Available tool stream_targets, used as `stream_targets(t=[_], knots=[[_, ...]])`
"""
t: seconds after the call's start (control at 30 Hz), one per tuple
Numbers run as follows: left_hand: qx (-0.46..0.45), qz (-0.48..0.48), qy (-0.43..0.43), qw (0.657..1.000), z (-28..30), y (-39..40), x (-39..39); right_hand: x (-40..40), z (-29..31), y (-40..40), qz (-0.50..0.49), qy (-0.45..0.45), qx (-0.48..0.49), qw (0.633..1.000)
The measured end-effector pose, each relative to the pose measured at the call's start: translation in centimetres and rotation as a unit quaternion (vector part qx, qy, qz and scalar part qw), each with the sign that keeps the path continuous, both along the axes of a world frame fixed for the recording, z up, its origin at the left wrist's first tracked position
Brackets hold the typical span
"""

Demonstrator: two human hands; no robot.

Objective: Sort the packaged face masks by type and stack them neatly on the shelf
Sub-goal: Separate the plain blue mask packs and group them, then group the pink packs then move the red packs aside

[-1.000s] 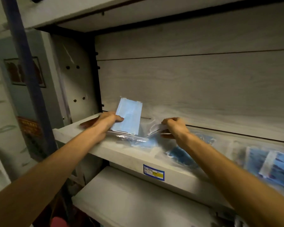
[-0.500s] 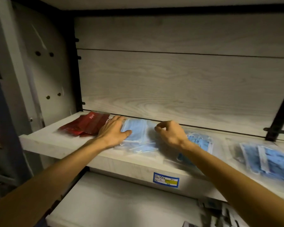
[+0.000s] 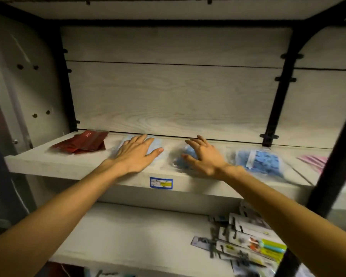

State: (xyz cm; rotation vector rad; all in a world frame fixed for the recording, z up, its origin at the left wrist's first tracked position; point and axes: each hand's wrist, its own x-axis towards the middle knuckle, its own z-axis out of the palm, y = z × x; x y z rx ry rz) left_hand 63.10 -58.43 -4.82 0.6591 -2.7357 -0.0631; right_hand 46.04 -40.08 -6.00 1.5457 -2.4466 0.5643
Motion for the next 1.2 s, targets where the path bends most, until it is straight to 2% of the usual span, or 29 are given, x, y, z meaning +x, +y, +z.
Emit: stream_targets(t=[0.1, 0.3, 0.4, 0.5, 0.63, 0.8, 0.9, 1.07, 1.2], knots=[[-0.021, -0.03, 0.018, 0.999, -0.4, 5.7, -0.4, 0.2, -0.1, 6.4, -0.004, -0.003, -0.009, 1.0], [-0.03, -0.097, 0.035, 0.994, -1.9, 18.1, -1.2, 1.1, -1.4, 22.5, -0.036, -0.076, -0.091, 0.992], [-0.038, -0.14, 0.036, 0.989, -2.8, 24.8, -2.4, 1.4, -2.1, 30.5, -0.059, -0.057, -0.088, 0.993], [-0.047, -0.197, 0.048, 0.978, -3.0, 31.4, -3.8, 1.1, -2.2, 37.7, -0.113, 0.011, -0.037, 0.993], [-0.072, -0.26, 0.049, 0.962, -2.3, 38.6, -6.6, -0.7, -1.6, 45.7, -0.201, 0.088, 0.046, 0.975], [-0.125, -0.289, 0.01, 0.949, -2.2, 45.2, -10.9, -3.5, -2.7, 53.2, -0.285, 0.114, 0.116, 0.945], [-0.123, -0.292, -0.021, 0.948, -2.4, 47.9, -14.6, -6.0, -3.8, 56.6, -0.319, 0.105, 0.134, 0.932], [-0.113, -0.299, -0.016, 0.948, -2.7, 51.5, -22.2, -11.7, -5.3, 60.9, -0.36, 0.078, 0.117, 0.922], [-0.122, -0.289, 0.017, 0.949, -2.2, 54.6, -29.9, -18.8, -5.3, 65.0, -0.347, 0.064, 0.118, 0.928]])
